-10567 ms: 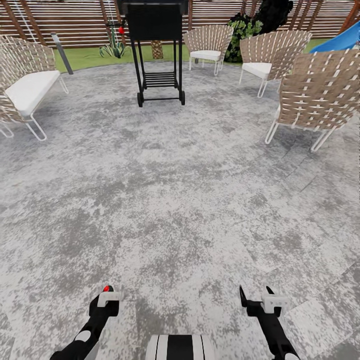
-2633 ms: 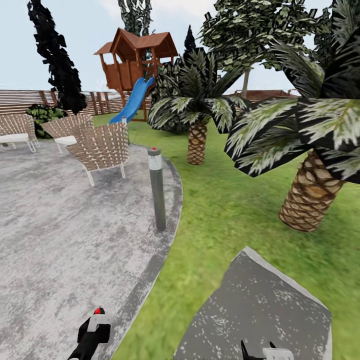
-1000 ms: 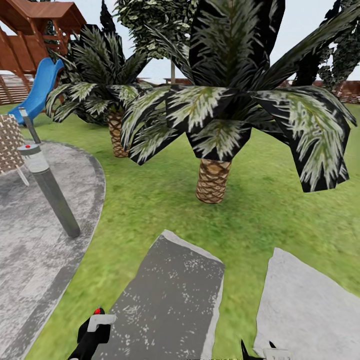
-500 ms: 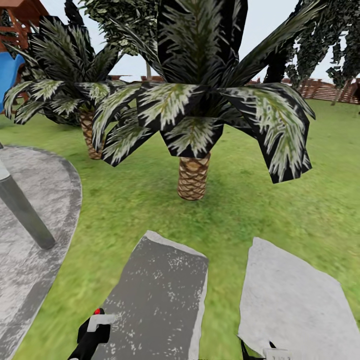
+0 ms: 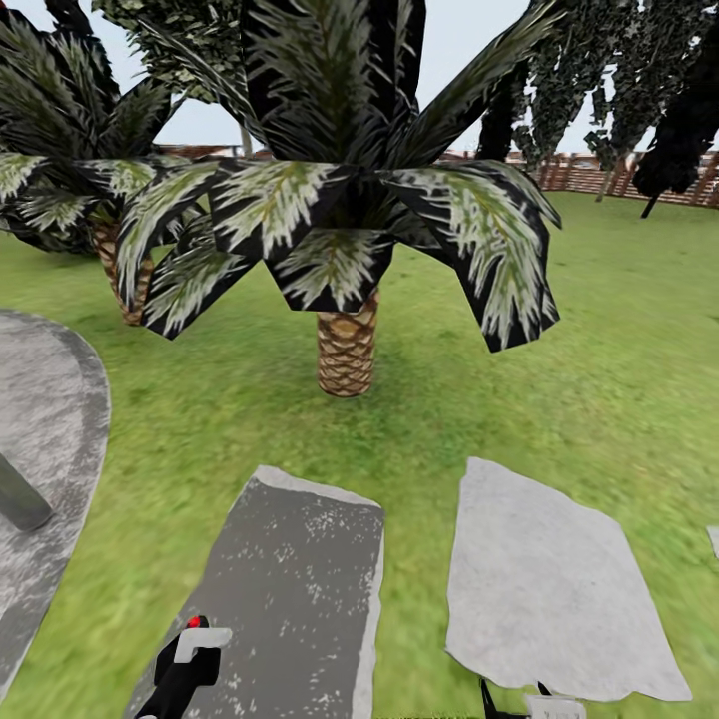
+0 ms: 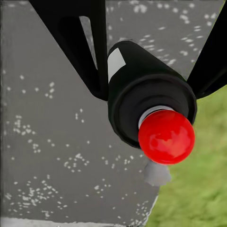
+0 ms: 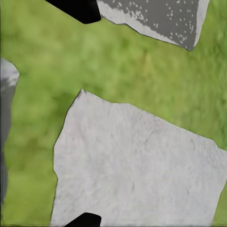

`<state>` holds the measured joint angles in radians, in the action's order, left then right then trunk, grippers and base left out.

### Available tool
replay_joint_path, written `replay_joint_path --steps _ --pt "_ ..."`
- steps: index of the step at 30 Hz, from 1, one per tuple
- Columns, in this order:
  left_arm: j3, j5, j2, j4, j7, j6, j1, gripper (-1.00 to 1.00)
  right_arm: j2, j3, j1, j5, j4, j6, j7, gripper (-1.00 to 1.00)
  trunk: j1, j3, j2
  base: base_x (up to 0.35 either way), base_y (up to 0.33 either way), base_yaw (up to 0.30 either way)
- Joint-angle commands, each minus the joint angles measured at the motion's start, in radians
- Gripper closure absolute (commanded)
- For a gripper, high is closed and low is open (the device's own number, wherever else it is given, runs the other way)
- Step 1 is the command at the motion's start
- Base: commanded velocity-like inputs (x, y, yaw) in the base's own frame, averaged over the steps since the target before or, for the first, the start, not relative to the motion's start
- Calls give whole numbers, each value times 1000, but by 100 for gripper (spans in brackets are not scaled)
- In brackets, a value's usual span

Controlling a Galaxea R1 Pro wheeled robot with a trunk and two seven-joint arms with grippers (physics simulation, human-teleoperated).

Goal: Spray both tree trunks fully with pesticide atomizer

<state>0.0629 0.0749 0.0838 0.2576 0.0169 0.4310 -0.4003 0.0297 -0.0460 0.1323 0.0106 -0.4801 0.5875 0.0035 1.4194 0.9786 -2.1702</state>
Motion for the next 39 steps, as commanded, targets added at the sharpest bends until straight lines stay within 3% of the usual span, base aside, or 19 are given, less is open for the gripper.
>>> replay_joint_path --steps 1,39 --pt "0 0 0 0 0 0 0 100 0 0 0 0 0 0 0 -100 0 1 0 0 0 -273" --pt "0 0 -1 5 1 -1 0 100 -1 0 0 0 0 0 0 -100 0 36 0 10 -10 -263"
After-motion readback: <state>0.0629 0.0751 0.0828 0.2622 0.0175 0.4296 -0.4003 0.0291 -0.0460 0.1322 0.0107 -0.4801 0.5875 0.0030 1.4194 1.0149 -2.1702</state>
